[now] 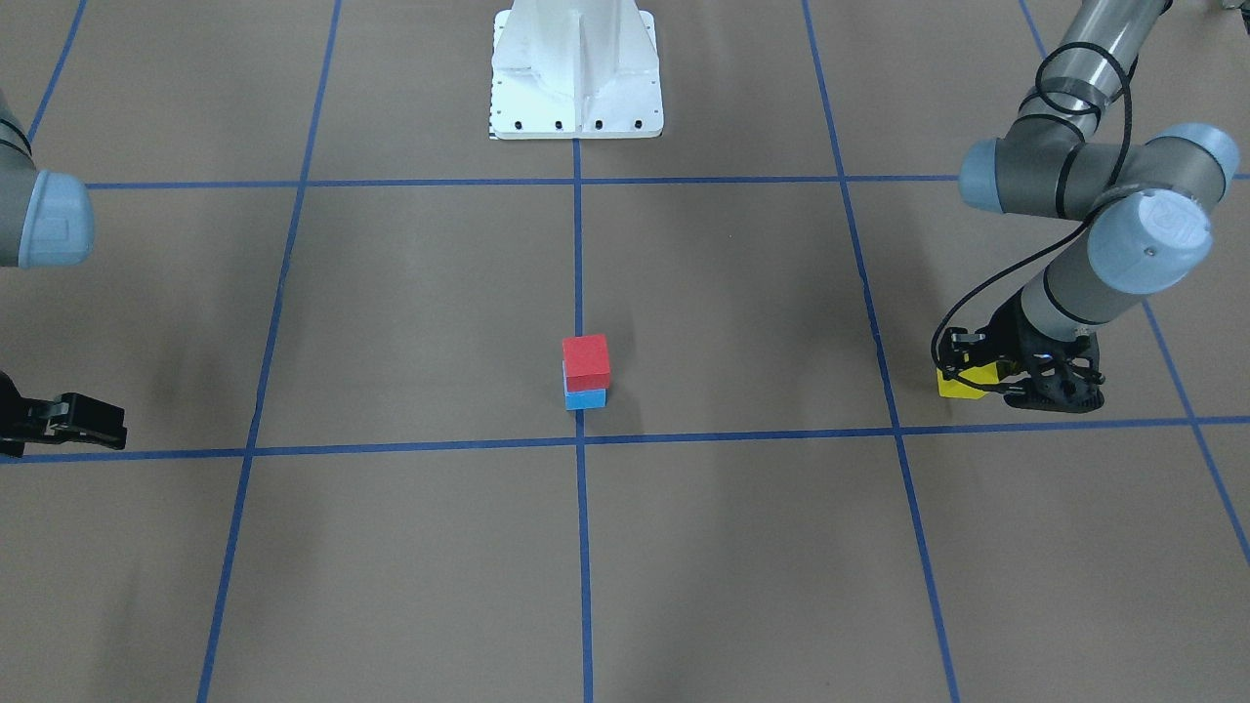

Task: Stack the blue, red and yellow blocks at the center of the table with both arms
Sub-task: 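Carry the yellow cube with the left gripper onto the red cube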

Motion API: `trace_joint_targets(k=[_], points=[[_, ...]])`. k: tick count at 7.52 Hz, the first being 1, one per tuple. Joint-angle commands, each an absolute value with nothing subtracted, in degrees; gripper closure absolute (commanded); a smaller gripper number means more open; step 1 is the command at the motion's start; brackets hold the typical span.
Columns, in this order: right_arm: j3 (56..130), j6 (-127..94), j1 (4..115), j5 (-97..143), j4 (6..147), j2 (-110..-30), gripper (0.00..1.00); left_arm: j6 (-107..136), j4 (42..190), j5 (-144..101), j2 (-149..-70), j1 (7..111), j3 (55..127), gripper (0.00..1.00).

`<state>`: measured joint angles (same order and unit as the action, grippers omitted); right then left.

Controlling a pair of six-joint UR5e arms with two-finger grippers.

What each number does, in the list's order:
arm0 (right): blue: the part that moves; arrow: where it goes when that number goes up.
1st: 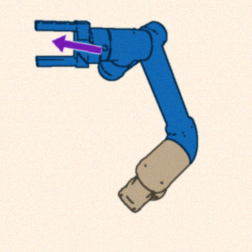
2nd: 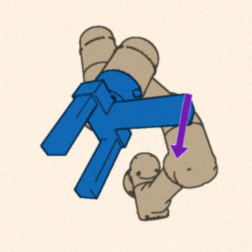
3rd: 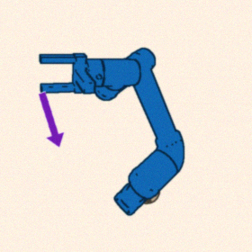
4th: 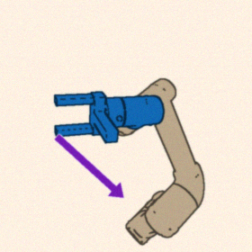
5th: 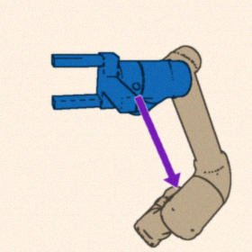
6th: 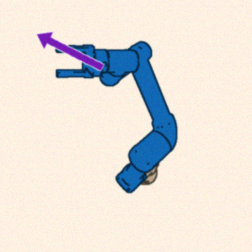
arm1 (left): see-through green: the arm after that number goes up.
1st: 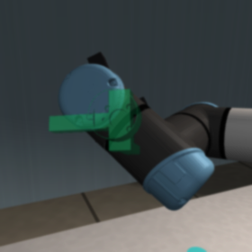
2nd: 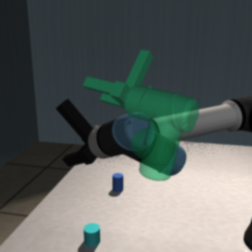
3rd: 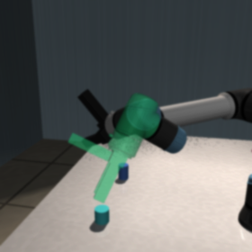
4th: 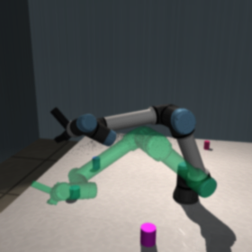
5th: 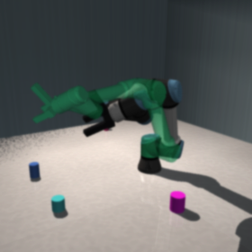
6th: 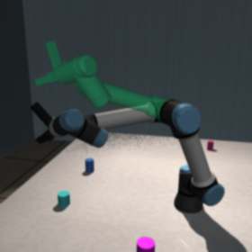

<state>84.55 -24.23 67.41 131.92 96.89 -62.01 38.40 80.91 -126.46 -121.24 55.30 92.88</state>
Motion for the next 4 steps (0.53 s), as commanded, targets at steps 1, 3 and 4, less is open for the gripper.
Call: trace_joint_targets(k=[1,3,4], points=[[84.6,-24.1,67.4,131.7,96.9,-61.8,0.01,50.6,74.4,-126.7,-132.5,52.3,91.9,1.00],[84.7,-24.1,67.4,131.1,96.9,-61.9,0.01,60.2,74.4,-126.3,-145.4,46.9,83.5,1.00],[84.6,-24.1,67.5,131.1,96.9,-62.1,0.01,63.3,74.4,-126.2,-151.5,44.8,78.5,1.00]])
